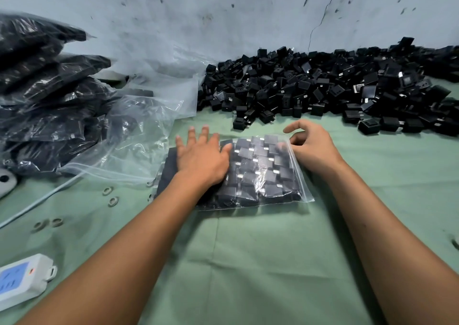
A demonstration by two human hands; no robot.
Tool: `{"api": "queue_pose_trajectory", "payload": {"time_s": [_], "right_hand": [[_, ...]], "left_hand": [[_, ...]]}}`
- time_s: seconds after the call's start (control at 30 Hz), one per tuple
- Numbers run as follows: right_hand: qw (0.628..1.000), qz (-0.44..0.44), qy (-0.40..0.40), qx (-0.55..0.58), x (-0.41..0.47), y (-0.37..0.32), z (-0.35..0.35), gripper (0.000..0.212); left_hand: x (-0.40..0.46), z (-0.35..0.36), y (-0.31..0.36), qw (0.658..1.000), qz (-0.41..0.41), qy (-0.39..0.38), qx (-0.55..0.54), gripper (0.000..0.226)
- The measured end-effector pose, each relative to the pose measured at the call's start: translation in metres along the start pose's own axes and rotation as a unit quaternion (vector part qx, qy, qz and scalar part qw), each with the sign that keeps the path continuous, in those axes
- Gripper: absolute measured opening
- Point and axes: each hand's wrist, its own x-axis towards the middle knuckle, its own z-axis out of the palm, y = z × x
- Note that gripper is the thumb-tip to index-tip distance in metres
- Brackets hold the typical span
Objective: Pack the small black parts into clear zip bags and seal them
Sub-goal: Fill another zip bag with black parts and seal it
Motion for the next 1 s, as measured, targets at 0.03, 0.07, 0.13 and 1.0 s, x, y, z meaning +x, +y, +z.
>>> {"api": "queue_pose_trajectory", "payload": {"time_s": [0.03, 0.07, 0.13, 1.0], "right_hand": [[1.0, 0.0, -0.002, 0.001, 0.0, -0.001, 0.0, 0.035], [1.0, -0.001, -0.002, 0.0, 0.0, -0.001, 0.001, 0.034], [1.0, -0.006, -0.002, 0.002, 0.0, 0.0, 0.001, 0.033], [0.97, 0.06, -0.235, -0.003, 0.004, 0.002, -0.04, 0.038]], "left_hand": [[-0.001, -0.002, 0.009, 1.0, 0.027, -0.002, -0.009, 0.069], [-0.002, -0.003, 0.019, 0.998, 0.057, -0.008, -0.018, 0.069], [-0.004, -0.001, 0.038, 0.994, 0.105, -0.021, -0.023, 0.068], [-0.019, 0.006, 0.064, 0.99, 0.117, -0.053, -0.054, 0.064]]}}
